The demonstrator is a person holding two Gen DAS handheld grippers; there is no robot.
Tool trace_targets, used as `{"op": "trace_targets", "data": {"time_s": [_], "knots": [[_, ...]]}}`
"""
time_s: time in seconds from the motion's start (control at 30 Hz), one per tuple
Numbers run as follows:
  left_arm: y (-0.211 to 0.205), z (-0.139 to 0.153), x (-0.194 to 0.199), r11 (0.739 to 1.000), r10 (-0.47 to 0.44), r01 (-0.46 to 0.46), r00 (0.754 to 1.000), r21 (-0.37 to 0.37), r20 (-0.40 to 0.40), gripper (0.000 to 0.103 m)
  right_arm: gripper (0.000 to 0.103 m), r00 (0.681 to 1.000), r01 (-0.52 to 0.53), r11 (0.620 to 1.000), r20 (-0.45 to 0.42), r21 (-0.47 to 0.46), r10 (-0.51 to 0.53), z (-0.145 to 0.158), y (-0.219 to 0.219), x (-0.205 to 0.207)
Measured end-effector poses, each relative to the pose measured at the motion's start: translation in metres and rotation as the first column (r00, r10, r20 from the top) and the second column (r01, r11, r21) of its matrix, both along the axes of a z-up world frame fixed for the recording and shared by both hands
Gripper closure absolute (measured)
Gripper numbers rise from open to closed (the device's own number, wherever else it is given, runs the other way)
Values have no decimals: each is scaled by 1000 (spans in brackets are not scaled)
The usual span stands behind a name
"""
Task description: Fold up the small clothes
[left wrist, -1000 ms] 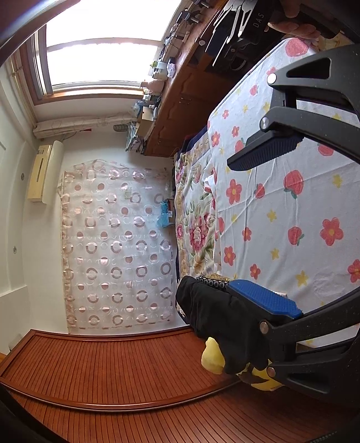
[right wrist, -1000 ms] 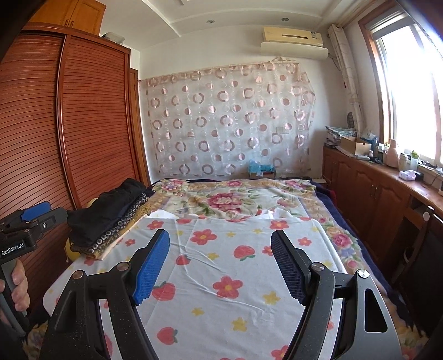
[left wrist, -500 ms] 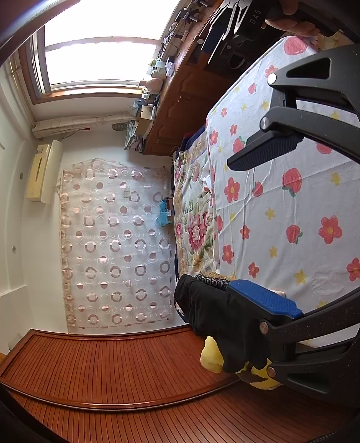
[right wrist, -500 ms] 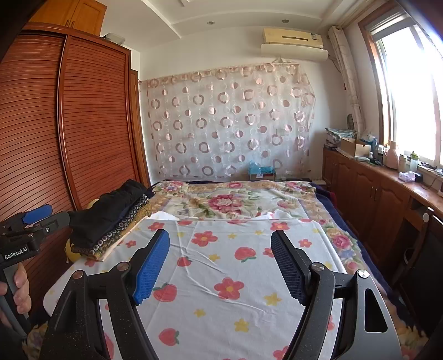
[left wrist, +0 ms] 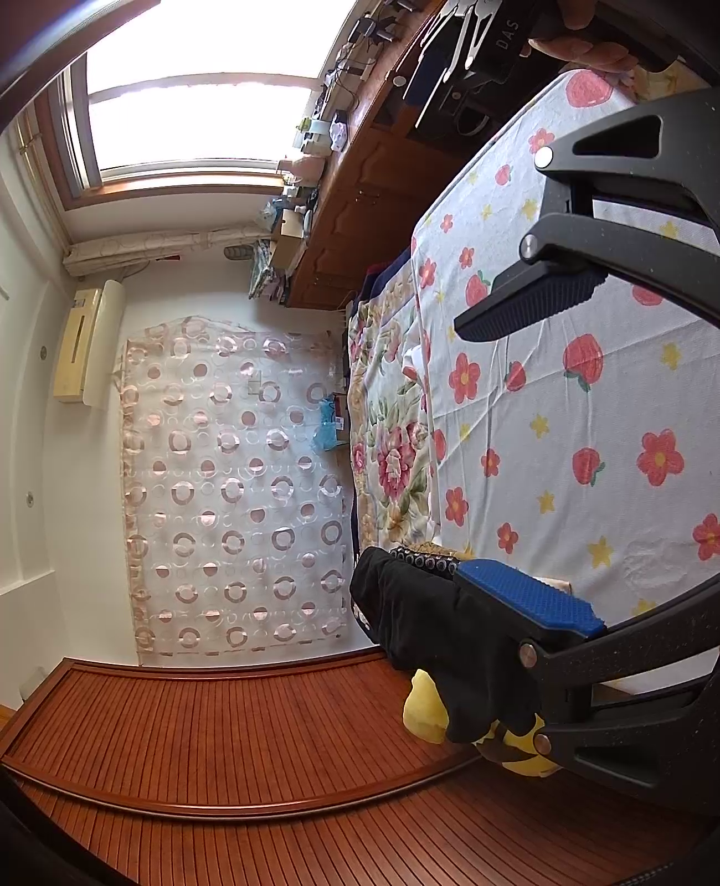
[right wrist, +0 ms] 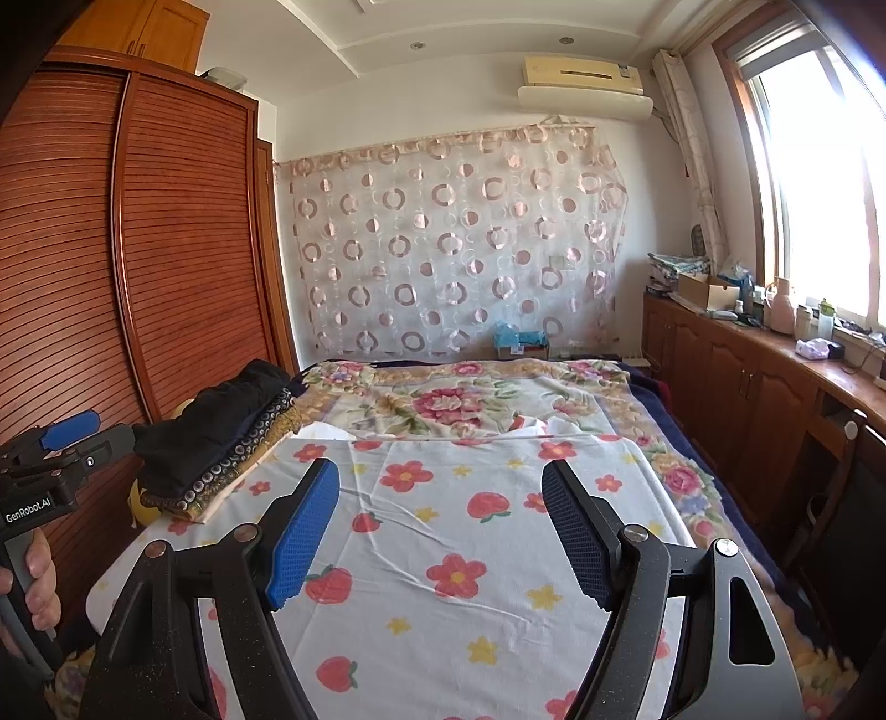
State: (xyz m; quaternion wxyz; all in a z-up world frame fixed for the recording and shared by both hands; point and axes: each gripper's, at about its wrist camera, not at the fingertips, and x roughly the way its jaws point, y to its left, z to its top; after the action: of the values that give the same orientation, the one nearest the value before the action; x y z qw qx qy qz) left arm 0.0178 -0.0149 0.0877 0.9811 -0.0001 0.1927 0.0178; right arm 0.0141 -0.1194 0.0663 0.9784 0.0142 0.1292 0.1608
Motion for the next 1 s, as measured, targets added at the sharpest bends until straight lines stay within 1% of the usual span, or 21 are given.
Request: {"op": "trace_targets", "data": {"time_s": [1.0], "knots": [[0,-1,0,1000,0,0,1000,0,0,21,26,1000,-3,1000,8,-6,3,0,-4,1]]}}
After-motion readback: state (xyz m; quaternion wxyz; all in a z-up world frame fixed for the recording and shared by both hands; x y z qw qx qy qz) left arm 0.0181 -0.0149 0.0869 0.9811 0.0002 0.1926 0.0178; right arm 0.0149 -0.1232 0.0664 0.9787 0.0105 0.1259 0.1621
